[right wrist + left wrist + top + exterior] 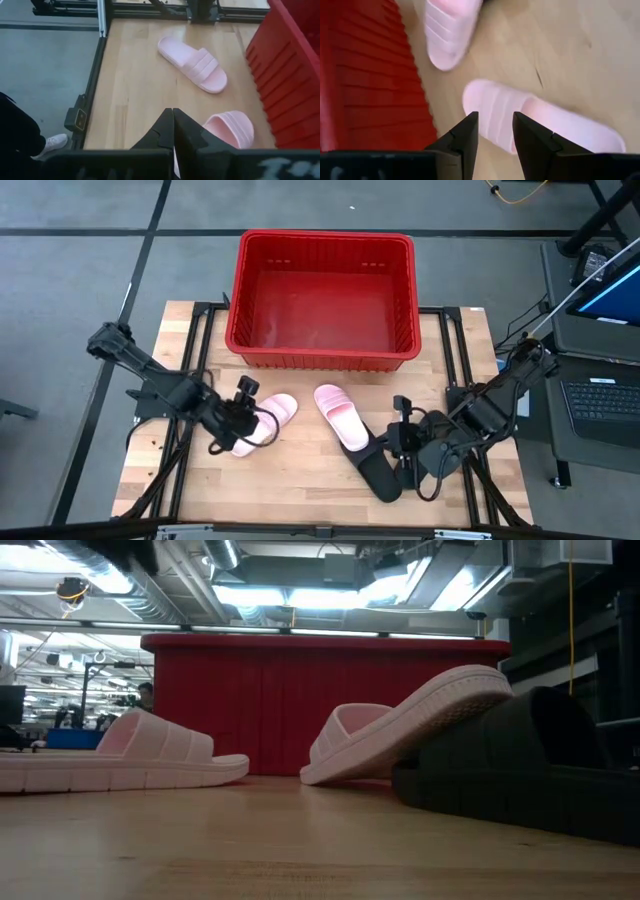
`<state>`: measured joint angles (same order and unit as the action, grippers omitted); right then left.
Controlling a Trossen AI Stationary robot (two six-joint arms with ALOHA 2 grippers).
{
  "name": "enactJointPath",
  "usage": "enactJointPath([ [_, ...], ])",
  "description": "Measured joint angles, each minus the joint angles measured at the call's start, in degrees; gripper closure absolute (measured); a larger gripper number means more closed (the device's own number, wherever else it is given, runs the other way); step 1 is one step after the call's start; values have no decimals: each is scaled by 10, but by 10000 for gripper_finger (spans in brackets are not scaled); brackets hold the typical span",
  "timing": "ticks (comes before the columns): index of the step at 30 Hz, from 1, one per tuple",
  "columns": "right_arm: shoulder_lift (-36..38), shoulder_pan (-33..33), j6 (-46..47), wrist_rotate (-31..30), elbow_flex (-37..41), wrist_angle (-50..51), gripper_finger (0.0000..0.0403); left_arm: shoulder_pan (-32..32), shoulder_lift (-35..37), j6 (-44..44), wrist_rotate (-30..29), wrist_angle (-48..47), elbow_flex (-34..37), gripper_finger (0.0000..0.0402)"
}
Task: Pick and place slides into bin
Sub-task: Put the left pink slide into the red bin
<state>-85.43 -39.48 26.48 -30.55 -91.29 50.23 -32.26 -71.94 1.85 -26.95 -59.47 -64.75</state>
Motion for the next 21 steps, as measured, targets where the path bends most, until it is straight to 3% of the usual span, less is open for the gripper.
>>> enactJointPath([
  [9,0,0,-2,0,25,-49,393,0,-42,-43,2,-4,52,278],
  [21,0,0,-29,0,25,-58,399,0,-92,-31,14,14,54,274],
])
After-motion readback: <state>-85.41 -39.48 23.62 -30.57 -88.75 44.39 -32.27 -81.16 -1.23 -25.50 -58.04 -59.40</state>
